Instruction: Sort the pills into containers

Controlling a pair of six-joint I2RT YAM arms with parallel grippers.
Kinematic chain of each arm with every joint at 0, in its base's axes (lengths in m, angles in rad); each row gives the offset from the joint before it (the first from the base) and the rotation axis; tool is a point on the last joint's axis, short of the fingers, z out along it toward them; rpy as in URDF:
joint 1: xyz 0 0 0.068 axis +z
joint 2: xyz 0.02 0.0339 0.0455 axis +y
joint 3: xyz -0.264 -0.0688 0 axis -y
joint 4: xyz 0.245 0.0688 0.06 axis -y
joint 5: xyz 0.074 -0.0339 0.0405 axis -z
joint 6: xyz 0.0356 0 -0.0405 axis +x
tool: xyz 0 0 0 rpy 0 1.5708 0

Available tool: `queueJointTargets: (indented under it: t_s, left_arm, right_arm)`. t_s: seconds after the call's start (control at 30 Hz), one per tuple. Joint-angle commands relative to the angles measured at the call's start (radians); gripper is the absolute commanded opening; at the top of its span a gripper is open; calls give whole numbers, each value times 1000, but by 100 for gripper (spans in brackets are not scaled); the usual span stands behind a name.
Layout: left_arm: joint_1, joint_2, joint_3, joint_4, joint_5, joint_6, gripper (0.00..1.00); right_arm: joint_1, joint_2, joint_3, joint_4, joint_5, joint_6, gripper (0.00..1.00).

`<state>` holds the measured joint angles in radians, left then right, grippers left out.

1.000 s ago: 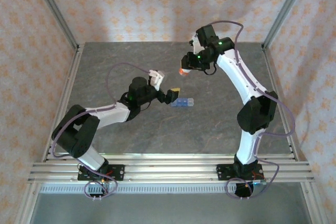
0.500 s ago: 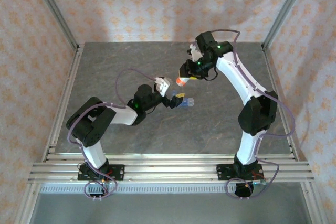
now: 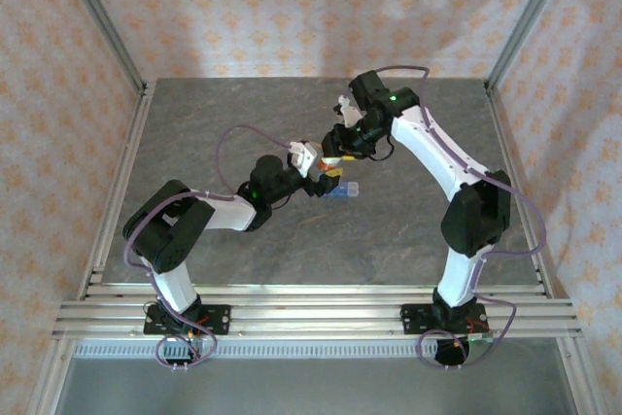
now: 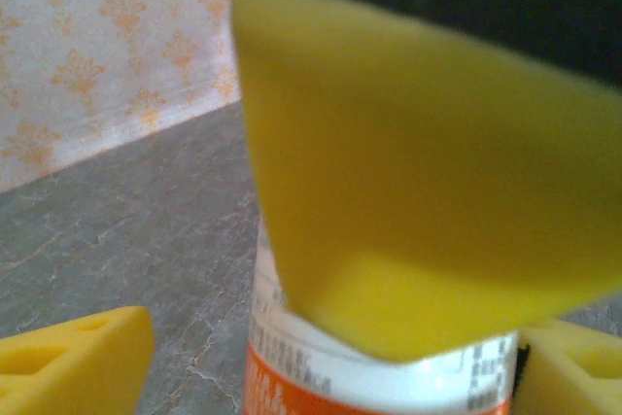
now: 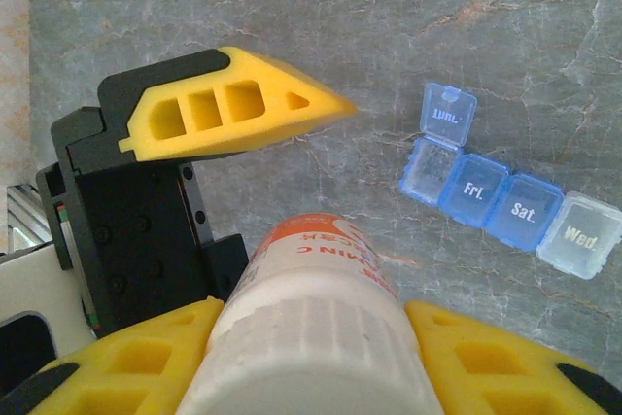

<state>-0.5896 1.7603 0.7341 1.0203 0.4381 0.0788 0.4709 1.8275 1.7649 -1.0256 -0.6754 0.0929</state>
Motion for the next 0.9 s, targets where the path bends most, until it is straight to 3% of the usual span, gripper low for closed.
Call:
queueJointTargets:
  t_s: [0.0, 0.4, 0.87]
  left_arm:
    - [-6, -42, 26, -7, 11, 0, 80]
    - [-6, -41, 29, -6, 17, -22, 66]
    - [-6, -40, 44, -1, 27, -56, 38]
  right_arm:
    - [8, -37, -8, 22, -9, 9, 39]
    - [12, -30, -13, 23, -10, 6, 39]
    - [11, -19, -18, 25, -6, -2, 39]
